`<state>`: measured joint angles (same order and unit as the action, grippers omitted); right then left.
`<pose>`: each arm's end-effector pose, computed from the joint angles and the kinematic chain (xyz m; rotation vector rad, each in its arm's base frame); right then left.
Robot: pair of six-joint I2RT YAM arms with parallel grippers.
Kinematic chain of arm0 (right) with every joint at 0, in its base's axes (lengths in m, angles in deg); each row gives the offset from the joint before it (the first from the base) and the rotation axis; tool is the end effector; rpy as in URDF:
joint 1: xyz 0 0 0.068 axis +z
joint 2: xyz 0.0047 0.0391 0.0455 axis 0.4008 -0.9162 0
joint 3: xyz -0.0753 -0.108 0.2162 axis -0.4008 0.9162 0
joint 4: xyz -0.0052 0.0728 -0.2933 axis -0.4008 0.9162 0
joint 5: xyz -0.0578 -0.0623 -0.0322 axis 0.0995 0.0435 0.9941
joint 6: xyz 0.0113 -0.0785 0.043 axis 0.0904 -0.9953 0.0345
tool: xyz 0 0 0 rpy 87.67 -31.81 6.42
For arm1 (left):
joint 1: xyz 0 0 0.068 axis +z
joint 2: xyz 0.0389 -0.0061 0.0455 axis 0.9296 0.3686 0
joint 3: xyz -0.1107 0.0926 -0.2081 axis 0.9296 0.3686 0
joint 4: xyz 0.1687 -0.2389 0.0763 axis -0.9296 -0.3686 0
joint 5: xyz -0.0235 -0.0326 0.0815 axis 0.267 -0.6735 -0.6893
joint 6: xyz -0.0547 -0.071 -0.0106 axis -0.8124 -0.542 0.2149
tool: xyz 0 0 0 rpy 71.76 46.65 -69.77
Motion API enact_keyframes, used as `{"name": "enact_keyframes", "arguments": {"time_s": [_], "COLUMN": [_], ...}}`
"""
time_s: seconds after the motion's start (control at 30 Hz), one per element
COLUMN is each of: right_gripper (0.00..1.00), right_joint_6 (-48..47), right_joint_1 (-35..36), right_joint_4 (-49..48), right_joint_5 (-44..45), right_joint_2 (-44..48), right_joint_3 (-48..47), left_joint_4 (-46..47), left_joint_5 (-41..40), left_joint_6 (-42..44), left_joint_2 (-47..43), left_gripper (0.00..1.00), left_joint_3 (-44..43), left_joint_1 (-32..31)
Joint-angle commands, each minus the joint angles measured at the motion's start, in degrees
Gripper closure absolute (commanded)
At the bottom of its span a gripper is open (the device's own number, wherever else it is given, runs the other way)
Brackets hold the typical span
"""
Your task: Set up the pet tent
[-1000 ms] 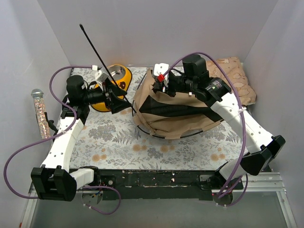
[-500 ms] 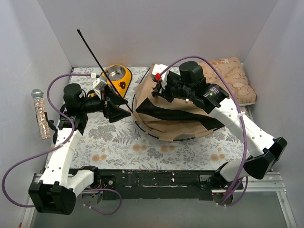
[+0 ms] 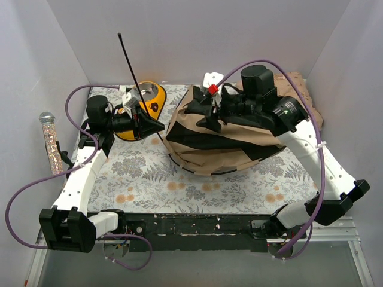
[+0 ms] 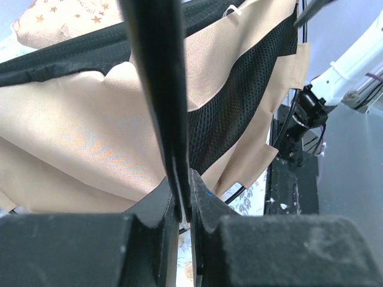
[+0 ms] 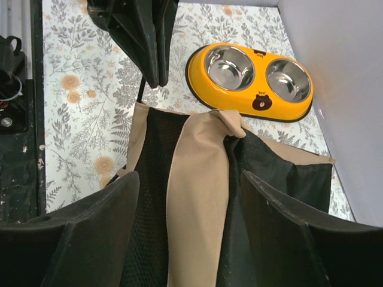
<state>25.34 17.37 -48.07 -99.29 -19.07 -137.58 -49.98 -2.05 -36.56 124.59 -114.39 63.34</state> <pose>0.2526 0.2695 0.4671 -1.3319 1.3859 0.6291 0.3039 -0.1031 0.3369 0.3976 1.9163 -1.6331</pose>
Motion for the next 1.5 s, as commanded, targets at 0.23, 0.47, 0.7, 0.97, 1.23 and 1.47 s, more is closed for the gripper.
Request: {"name": "enact_keyframes", "arguments": {"time_s": [0.23,0.47,0.7,0.97,1.23,1.47], "right_gripper": [0.33,0.25,0.21,0.29,0.27,0.26], "right_joint_6": [-0.94,-4.63,-6.22,-9.03,-12.10,-13.34], "right_joint_1": [-8.37,-10.93,-10.58,-10.41,-9.62,-8.82], "right_joint_4": [-7.75,-7.86,-9.26,-8.21,-2.51,0.67], "right_joint_5": [-14.60,-23.13,-26.65,-32.28,-35.62,-35.27], "right_joint_2": [-6.00,-12.49,-19.35,-22.53,-24.81,-26.30], "right_joint_3": [-5.16,-5.58,-8.83,-10.25,-13.41,-14.73], "left_joint_4": [-18.24,-21.05,-24.92,-27.46,-29.93,-30.98], "left_joint_5": [5.59,4.72,4.54,4.10,4.10,4.19], "left_joint_6": [25.90,29.94,33.72,36.36,38.91,39.53], "left_joint_2": [4.89,4.62,5.59,6.82,8.14,8.93], "left_gripper": [0.98,0.97,0.97,0.97,0.97,0.98], "left_joint_3": [-9.35,-9.44,-10.67,-11.81,-12.87,-13.66], "left_joint_1": [-0.24,-0.24,-0.24,-0.24,-0.24,-0.24]}}
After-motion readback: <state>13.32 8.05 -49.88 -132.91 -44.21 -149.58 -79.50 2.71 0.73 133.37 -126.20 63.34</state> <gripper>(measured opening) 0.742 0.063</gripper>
